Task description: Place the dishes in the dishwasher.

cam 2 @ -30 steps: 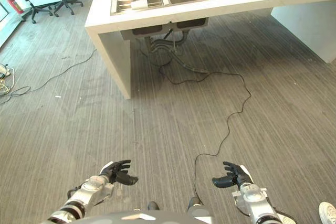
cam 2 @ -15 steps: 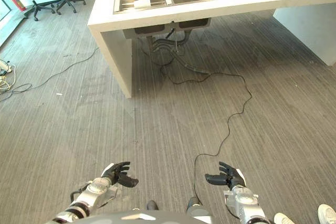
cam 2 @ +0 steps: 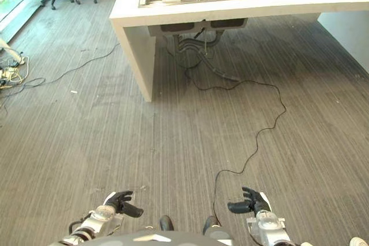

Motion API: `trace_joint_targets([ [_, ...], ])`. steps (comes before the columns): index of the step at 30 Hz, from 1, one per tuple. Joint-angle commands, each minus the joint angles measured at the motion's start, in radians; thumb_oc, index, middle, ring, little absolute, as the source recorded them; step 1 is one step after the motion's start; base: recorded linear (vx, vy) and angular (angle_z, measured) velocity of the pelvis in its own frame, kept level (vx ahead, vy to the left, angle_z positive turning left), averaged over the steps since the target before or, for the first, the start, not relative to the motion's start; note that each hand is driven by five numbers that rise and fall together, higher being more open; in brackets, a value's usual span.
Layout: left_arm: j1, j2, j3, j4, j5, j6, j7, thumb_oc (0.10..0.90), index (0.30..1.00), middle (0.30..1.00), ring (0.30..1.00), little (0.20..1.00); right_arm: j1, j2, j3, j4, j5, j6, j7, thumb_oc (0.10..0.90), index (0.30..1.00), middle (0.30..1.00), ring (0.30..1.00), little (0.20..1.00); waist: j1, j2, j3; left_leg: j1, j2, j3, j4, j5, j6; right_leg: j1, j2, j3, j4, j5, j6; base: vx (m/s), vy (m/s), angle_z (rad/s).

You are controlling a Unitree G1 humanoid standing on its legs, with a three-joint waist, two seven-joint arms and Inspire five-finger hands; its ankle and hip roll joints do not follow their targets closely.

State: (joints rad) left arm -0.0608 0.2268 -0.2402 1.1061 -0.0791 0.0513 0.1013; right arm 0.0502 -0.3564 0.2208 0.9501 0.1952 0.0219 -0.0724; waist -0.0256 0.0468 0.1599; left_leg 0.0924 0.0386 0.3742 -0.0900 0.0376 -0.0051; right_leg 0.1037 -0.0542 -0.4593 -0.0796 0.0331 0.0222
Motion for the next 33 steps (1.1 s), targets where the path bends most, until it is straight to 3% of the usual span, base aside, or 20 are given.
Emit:
trace_joint_targets([
  [1,-0.067,-0.008,0.009,0.022,-0.031,-0.031,-0.010,0.800,0.900,0.900,0.900,0.900,-0.093,-0.014,0.016,-0.004,-0.025,-0.030,-0.006,0.800,0.900,0.900,0.900,0.900,-0.007,-0.029,0.017,0.011,0.050,0.047,0.003,-0.027,-0.087,0.002,-0.085,0.048,-0.004,-0.034,0.161,0.01,0.018,-0.17],
  [14,-0.098,0.025,-0.024,-0.093,-0.071,-0.037,-0.070,0.800,0.900,0.900,0.900,0.900,-0.108,0.008,-0.016,-0.064,0.073,-0.017,0.028,0.800,0.900,0.900,0.900,0.900,-0.050,-0.037,0.028,0.002,0.028,0.067,0.003,-0.051,-0.063,-0.056,-0.109,0.098,0.067,-0.036,0.166,0.03,0.044,-0.11],
  [25,-0.097,0.029,-0.029,-0.153,-0.083,-0.033,-0.092,0.800,0.900,0.900,0.900,0.900,-0.108,0.015,-0.027,-0.073,0.093,-0.006,0.042,0.800,0.900,0.900,0.900,0.900,-0.048,-0.034,0.036,0.024,0.010,0.077,0.003,-0.076,-0.044,-0.070,-0.123,0.110,0.123,-0.051,0.174,0.03,0.040,-0.03],
  [28,-0.091,0.036,-0.024,-0.213,-0.107,-0.029,-0.090,0.800,0.900,0.900,0.900,0.900,-0.117,0.011,-0.033,-0.085,0.096,0.001,0.046,0.800,0.900,0.900,0.900,0.900,-0.042,-0.030,0.047,0.031,-0.001,0.084,0.003,-0.087,-0.025,-0.113,-0.149,0.116,0.225,-0.065,0.187,0.01,0.123,-0.03],
  [33,-0.074,0.067,-0.019,-0.408,-0.134,-0.023,-0.090,0.800,0.900,0.900,0.900,0.900,-0.122,-0.007,-0.052,-0.172,0.102,0.005,0.044,0.800,0.900,0.900,0.900,0.900,-0.032,-0.026,0.088,0.082,-0.038,0.086,0.003,-0.120,0.026,-0.237,-0.218,0.144,0.565,-0.030,0.228,0.04,0.160,-0.17],
])
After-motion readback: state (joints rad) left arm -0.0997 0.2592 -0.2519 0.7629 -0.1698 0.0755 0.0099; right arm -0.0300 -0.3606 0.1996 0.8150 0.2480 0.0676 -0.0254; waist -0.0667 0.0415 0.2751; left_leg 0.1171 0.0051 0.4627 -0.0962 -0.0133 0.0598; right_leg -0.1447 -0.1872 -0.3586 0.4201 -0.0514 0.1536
